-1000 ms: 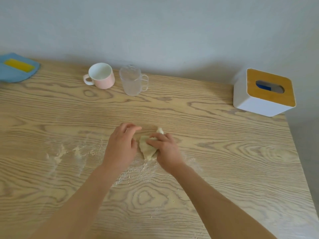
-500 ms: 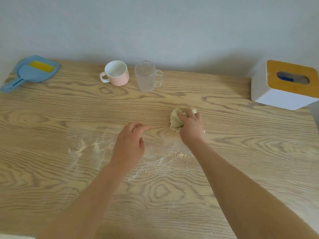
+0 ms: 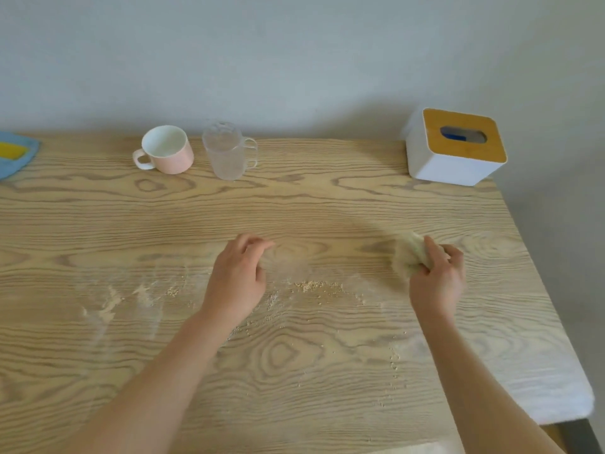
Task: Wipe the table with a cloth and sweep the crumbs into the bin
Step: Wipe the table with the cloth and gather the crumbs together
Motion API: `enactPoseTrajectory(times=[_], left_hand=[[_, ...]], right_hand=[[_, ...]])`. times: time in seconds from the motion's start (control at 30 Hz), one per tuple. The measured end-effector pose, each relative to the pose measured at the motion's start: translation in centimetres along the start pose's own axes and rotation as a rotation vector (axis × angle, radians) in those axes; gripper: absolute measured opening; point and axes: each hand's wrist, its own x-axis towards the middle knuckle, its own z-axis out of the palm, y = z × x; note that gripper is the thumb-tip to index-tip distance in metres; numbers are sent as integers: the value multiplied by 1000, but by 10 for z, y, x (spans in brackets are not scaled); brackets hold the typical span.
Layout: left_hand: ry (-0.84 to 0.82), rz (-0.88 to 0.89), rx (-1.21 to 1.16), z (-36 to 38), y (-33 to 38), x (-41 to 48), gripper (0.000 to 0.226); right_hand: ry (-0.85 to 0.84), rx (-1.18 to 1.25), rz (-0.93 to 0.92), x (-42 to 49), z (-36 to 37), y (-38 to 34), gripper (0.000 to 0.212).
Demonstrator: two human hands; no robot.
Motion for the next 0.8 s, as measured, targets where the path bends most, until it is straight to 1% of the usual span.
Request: enactPoseTrajectory(times=[0.03,0.1,0.17,0.23,0.33,0.43,0.5,0.57,0.63,0.7,0.73,0.8], left_hand=[[-10,9,-1,1,0,0,46],[-34,23,-1,3,-1,-2,46],[-50,36,8,4,1,-3,46],[-60,48,14,5,3,-5,46],[-82,70,4,6,6,-8,45],[-87,119,0,8,9,-11,44],[-80,143,8,7,9,-12,43],[-70,144,15,4,7,-13,43],[-59,138,11,2,3,-14,43],[-48,133,10,-1,-3,-17,43],[-48,130,11,-2,-4,-18,43],[-51,131,18,-4,-10,-22,44]], right_hand=[[-2,-69,74,3,-7,17,59],[-79,-233,171,2,-11,40,61],[-149,-342,166,-8,-5,46,62],[-178,-368,98,-23,9,31,62],[-228,-346,-92,-57,35,-9,63],[-338,-206,-269,-89,55,-46,65],[-337,-78,-324,-96,56,-59,64],[-260,-5,-289,-85,47,-61,55],[-165,-20,-224,-62,34,-52,53],[-116,-141,-123,-37,20,-36,54],[-122,-218,-62,-26,15,-27,54],[-189,-358,15,-17,13,-12,54]])
